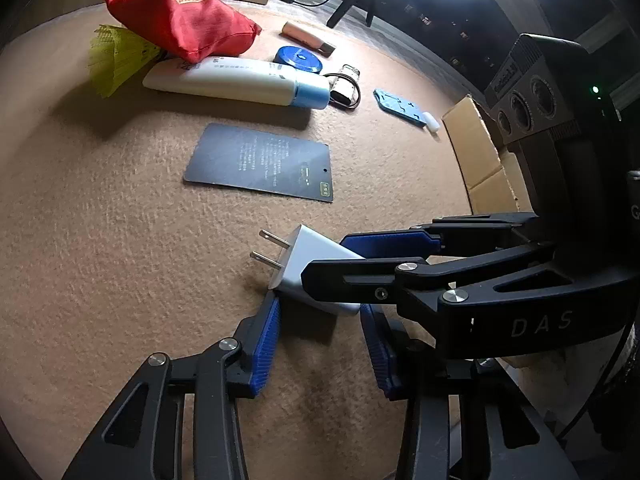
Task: Organize objects
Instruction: 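Grasp the charger with the right tool while the left tool releases it, then carry the charger with the right tool and drop it into the box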
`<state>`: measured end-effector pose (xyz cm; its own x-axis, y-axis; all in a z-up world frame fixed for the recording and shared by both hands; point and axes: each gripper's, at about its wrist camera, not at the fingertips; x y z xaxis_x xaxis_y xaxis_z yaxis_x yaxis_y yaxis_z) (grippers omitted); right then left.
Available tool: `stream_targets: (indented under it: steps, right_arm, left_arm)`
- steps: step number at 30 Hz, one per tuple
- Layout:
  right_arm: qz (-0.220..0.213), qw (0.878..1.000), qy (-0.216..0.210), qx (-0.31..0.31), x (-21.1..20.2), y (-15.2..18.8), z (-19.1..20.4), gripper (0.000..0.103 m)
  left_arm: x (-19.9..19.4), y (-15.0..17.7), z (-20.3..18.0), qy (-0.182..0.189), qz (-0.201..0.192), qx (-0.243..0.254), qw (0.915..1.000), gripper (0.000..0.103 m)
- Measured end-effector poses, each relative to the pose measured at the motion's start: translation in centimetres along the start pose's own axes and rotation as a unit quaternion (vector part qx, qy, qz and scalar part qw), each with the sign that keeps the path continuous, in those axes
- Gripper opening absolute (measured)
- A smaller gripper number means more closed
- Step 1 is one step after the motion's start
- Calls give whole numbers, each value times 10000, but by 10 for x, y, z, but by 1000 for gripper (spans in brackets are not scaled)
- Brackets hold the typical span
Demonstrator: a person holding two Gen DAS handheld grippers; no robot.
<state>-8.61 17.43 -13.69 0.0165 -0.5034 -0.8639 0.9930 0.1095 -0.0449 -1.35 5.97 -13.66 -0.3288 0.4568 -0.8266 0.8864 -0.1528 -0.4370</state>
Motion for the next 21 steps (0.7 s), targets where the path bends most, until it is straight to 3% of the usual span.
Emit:
stream_targets:
  steps: [2,12,21]
  right_arm:
    - [29,10000,-41,51,1,1,-1,36]
    - [-348,9993,-18,155,-15,6,-8,33]
    - [-964,9950,-37,264,-60,18,-11,30]
  left_arm:
    - [1,-1,-2,-21,8,34,10000,34]
    - [2,-14,-15,-193,-25,322,9993,34]
    - [-8,-43,-50,-254,-200,846,9959,34]
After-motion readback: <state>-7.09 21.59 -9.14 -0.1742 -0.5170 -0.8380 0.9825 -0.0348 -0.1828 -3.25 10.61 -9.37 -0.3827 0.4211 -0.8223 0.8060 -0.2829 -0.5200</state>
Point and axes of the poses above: each gripper's, at about its wrist camera, not at the fingertips, and x roughly the way its jaws point, z to its left, y to its underside, and after that the axes turned 15 degrees about x, right-handed
